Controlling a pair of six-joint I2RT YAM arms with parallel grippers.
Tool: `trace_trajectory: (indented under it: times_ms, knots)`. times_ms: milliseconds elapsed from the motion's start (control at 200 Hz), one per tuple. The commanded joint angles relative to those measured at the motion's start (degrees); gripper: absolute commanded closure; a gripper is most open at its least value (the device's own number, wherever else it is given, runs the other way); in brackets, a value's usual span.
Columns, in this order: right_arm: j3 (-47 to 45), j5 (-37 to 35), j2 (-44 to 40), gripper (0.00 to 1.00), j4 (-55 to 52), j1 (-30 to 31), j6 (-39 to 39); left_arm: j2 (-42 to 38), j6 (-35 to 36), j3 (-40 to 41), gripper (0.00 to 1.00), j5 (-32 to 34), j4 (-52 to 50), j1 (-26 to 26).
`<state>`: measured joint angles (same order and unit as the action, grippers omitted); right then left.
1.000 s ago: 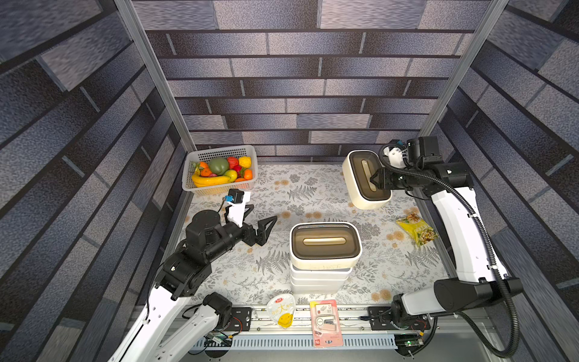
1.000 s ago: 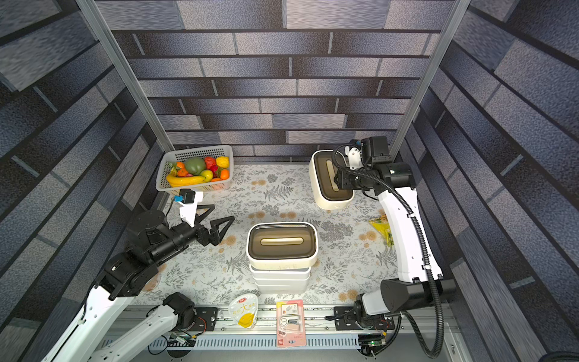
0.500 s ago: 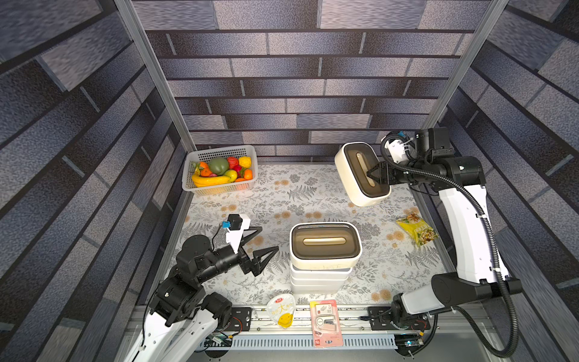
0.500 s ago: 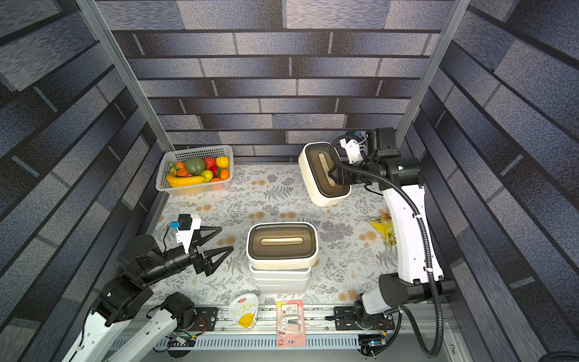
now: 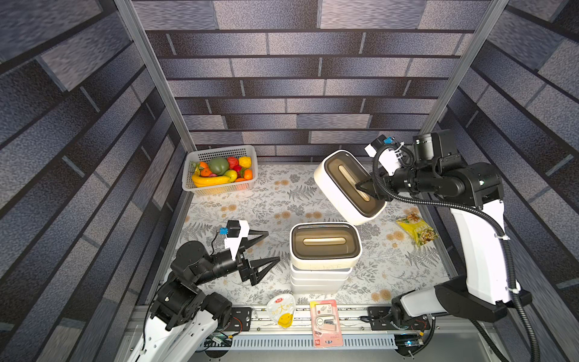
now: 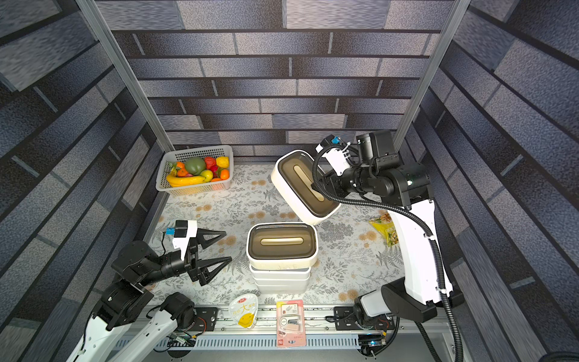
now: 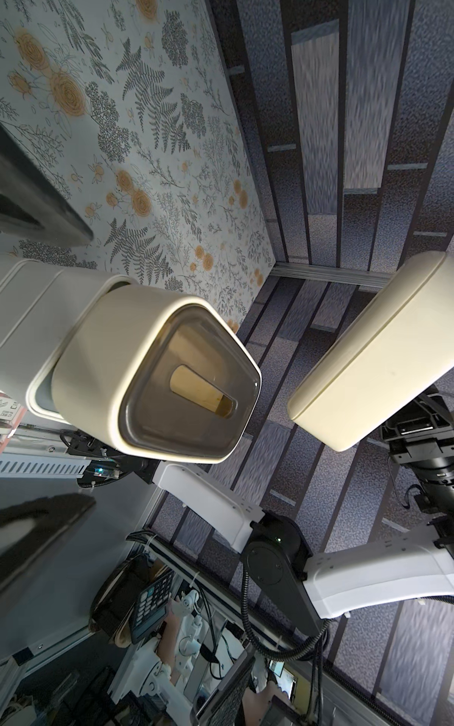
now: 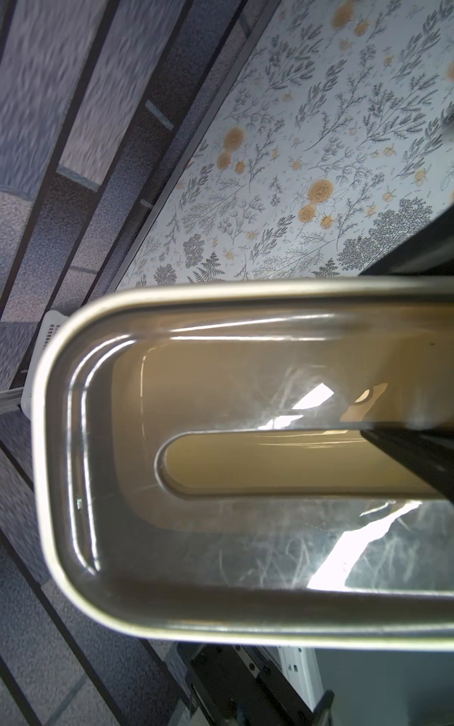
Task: Stack the tissue boxes
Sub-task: Place the tissue box at the tissue box.
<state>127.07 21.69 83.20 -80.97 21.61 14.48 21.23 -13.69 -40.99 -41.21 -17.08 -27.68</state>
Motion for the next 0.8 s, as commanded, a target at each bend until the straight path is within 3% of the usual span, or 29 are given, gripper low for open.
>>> trace_trajectory:
  times_ms: [0,446,546,797]
  knots:
    - [3.4,2.0,-0.4,0.8,-2.3,1.5,2.7,-1.0,1.1,0.2,0.0,-1.2,1.3,0.4]
    - [0.5,7.5,-1.8,0.79,-4.9,5.4,10.6,-2.3,0.8,0.9,0.0,2.5,2.1,1.9]
    - [0.6,11.8,-1.9,0.78,-4.7,5.5,12.1,-2.2,-0.1,1.4,0.0,0.7,3.5,3.3]
    - [-0.3,12.9,0.2,0.78,-6.1,6.2,14.1,-1.8,-2.2,2.4,0.0,-7.3,7.9,5.1]
